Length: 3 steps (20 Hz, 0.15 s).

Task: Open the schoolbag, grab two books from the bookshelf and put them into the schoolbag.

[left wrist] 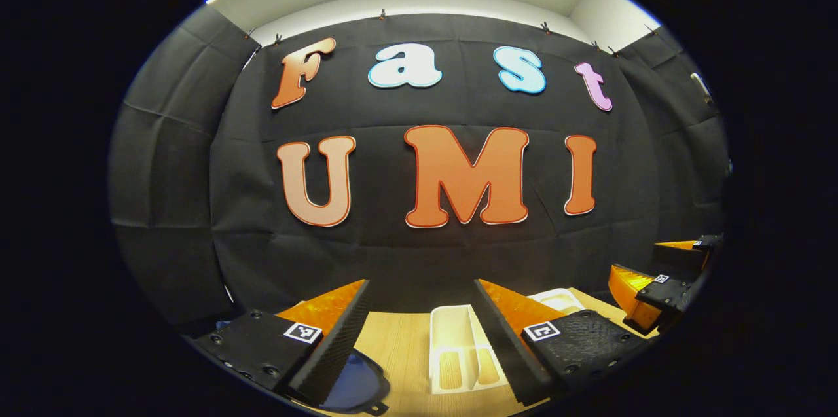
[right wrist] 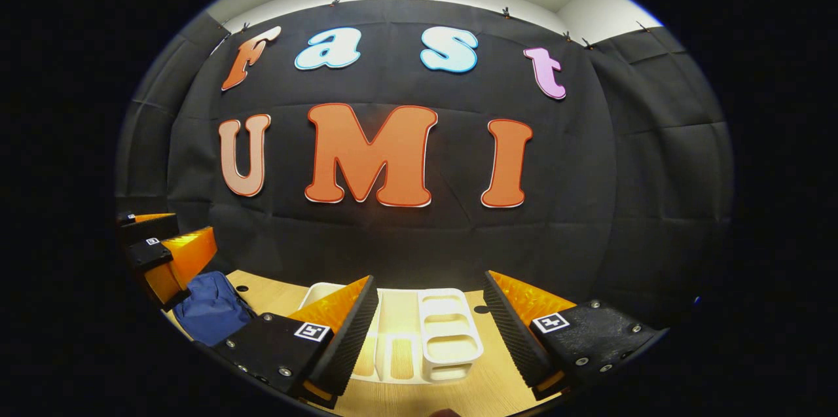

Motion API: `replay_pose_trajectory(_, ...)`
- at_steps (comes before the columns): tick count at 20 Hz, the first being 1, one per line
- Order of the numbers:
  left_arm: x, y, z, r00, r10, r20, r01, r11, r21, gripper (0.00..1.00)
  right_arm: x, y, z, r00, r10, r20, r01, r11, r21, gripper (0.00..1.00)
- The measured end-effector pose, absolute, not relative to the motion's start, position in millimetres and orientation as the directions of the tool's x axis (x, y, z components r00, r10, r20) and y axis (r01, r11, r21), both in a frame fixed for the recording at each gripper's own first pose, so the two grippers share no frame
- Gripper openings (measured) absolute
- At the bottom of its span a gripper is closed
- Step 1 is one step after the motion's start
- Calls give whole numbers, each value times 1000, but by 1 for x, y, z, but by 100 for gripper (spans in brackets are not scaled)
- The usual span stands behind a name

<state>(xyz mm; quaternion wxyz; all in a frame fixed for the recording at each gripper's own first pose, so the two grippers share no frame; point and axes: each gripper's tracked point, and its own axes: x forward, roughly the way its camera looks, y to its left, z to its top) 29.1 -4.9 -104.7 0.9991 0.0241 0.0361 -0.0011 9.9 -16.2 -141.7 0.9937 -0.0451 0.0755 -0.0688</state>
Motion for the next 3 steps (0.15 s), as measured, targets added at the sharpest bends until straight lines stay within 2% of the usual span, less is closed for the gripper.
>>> replay_pose_trajectory(2, 30, -8, -108, 997, -10, -78, 14, 999, 52, 96, 10, -14, -146, 978, -139, -153, 124, 987, -101, 96)
replay_pose_trajectory(3, 30, -9, -109, 997, -15, -78, 19, 998, 53, 99, 11, -14, -147, 978, -137, -156, 122, 987, -102, 96)
